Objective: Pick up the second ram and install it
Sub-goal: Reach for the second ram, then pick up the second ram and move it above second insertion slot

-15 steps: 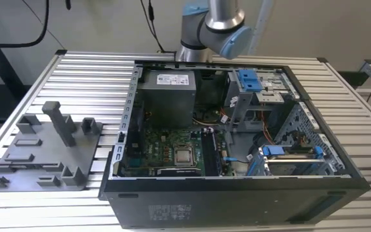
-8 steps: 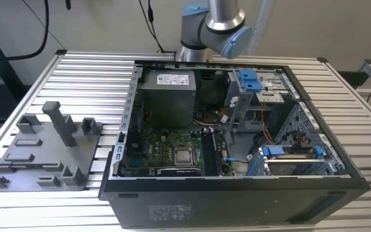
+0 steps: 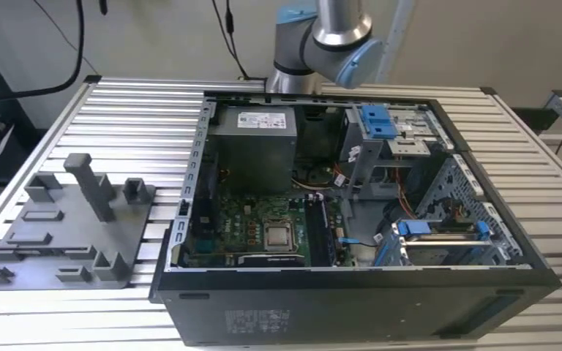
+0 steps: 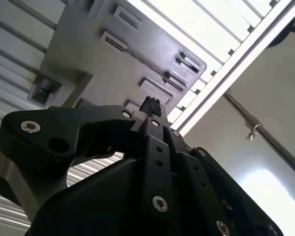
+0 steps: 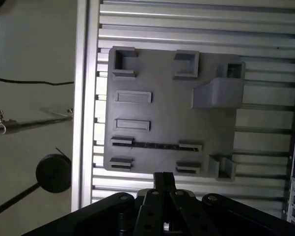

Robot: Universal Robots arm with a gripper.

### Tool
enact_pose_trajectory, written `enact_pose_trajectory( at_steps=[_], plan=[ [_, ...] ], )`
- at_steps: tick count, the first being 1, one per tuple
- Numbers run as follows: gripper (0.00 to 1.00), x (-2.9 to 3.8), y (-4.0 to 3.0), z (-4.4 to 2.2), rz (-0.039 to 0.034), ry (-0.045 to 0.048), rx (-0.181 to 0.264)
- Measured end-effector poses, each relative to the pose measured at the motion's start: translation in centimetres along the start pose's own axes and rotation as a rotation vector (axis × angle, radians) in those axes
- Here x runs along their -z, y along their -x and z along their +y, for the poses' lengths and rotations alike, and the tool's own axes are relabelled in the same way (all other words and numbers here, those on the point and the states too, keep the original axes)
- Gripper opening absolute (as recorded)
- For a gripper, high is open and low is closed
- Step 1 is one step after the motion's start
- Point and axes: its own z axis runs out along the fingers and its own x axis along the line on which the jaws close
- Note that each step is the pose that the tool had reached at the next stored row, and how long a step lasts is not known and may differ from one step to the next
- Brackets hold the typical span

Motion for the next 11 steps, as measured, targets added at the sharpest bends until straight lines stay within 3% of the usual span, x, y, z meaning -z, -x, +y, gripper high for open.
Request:
enact_pose_trajectory(
  at_steps=[11],
  plan=[
    [0.11, 0.00, 0.02, 0.00, 0.0003, -0.0001, 0.000]
  ],
)
